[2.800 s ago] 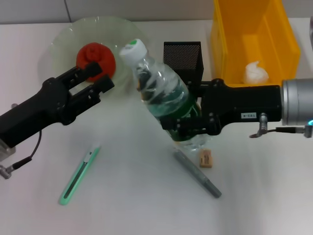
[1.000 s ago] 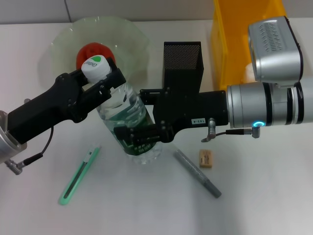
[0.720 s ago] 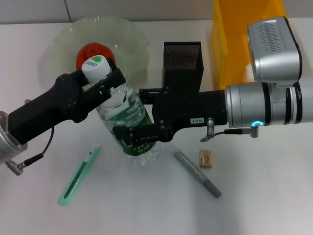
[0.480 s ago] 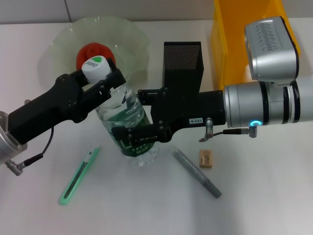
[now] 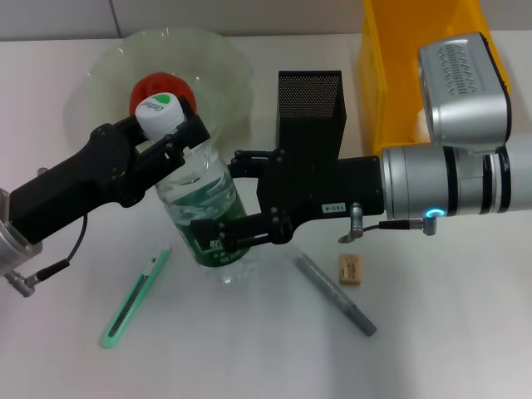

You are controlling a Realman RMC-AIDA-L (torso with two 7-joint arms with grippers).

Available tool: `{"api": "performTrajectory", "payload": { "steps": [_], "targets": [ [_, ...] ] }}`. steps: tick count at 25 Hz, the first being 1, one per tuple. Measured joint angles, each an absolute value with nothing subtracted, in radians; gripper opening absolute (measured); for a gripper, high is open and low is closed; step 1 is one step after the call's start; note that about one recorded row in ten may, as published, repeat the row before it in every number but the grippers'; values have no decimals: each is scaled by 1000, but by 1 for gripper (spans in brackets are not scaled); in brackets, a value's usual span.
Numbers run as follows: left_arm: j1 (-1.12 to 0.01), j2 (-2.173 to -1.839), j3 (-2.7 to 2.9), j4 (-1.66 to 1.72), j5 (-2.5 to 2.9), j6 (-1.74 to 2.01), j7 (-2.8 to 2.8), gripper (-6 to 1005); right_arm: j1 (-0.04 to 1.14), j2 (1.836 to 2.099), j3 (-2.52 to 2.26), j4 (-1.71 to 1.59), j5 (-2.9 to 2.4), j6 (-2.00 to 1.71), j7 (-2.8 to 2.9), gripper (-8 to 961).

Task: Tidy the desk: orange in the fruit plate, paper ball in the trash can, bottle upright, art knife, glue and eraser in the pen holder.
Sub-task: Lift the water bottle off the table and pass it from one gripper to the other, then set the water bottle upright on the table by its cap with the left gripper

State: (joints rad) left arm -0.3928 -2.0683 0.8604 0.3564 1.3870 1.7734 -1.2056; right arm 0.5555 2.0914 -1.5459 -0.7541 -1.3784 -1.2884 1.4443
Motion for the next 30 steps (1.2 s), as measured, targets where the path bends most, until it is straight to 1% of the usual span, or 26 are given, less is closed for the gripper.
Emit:
{"api": "performTrajectory", "payload": {
  "steps": [5,10,14,19,30],
  "targets": [
    [-383,-2063,860,376,1386,1771,-1205,443,553,2091,-1546,-739,-1378,-1247,1439,851],
    [-345,-2059,861,456,1392,1765,-1203,444,539,2091,-1534,-716,-1377,-1217,1428,852],
    [-319,-2043,835,493,1389,1765,-1180,444,523,2089,-1526,-712,-1371,-1213,1422,850],
    [-318,-2034,779,496,1392,1765,-1179,443,515,2089,-1518,-705,-1368,-1208,1412,849],
    [-320,-2029,719,503,1393,1680,-1094,442,508,2089,-1518,-701,-1368,-1209,1404,849]
  ]
}}
